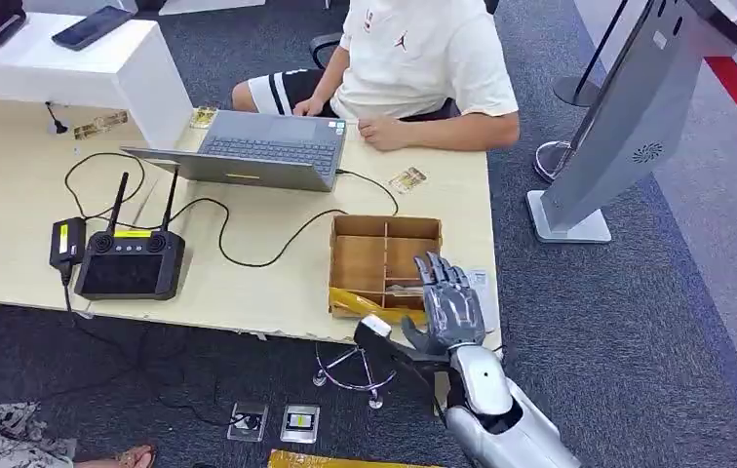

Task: Pass the card to the sensor for recognition and then transmit it.

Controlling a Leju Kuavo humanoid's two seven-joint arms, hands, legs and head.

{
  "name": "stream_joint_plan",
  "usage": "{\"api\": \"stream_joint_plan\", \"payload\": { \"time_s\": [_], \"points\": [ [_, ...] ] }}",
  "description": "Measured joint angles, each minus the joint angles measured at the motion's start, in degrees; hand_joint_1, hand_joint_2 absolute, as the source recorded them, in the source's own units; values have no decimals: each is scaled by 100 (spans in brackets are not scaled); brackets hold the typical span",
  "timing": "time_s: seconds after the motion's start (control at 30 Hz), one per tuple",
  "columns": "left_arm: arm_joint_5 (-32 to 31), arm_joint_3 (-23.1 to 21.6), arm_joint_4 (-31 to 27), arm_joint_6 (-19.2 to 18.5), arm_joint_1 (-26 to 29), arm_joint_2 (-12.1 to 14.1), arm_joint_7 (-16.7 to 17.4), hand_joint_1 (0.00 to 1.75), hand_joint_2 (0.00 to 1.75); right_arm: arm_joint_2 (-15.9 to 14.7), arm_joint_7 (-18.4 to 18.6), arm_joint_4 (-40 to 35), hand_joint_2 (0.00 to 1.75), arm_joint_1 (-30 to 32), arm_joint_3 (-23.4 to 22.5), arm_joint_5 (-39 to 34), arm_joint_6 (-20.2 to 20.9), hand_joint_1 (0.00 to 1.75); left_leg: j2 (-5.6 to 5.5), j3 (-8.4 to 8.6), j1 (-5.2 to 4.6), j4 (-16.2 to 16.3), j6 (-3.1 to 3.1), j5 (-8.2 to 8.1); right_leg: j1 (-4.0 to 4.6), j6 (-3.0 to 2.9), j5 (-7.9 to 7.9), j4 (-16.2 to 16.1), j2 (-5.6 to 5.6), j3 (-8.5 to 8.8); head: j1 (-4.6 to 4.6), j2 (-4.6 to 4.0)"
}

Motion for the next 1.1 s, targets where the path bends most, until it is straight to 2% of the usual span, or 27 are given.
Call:
{"api": "stream_joint_plan", "payload": {
  "time_s": [0.03,0.17,0.8,0.97,1.1],
  "points": [
    [2,0,0,0,1,0,0,0,175,0,0,-35,175,21,0,0,22,0,0,0,0,0,0,0,0,0,0,0,0,0,0,0],
    [2,0,0,-2,2,2,4,0,175,-9,33,-249,175,121,2,26,61,31,0,0,0,0,0,0,0,0,0,0,1,0,0,0],
    [2,0,0,-4,0,0,59,0,175,-26,83,-297,175,132,0,85,251,31,0,0,0,0,0,0,0,0,0,0,1,0,0,0],
    [4,0,0,-4,0,0,63,0,175,-24,83,-297,175,129,0,90,293,26,0,0,0,0,0,0,0,0,0,0,0,0,0,0],
    [7,0,0,-4,-1,0,70,0,175,-15,74,-297,175,110,2,94,358,33,0,-1,0,0,0,0,0,0,0,0,0,0,0,0]
  ]
}}
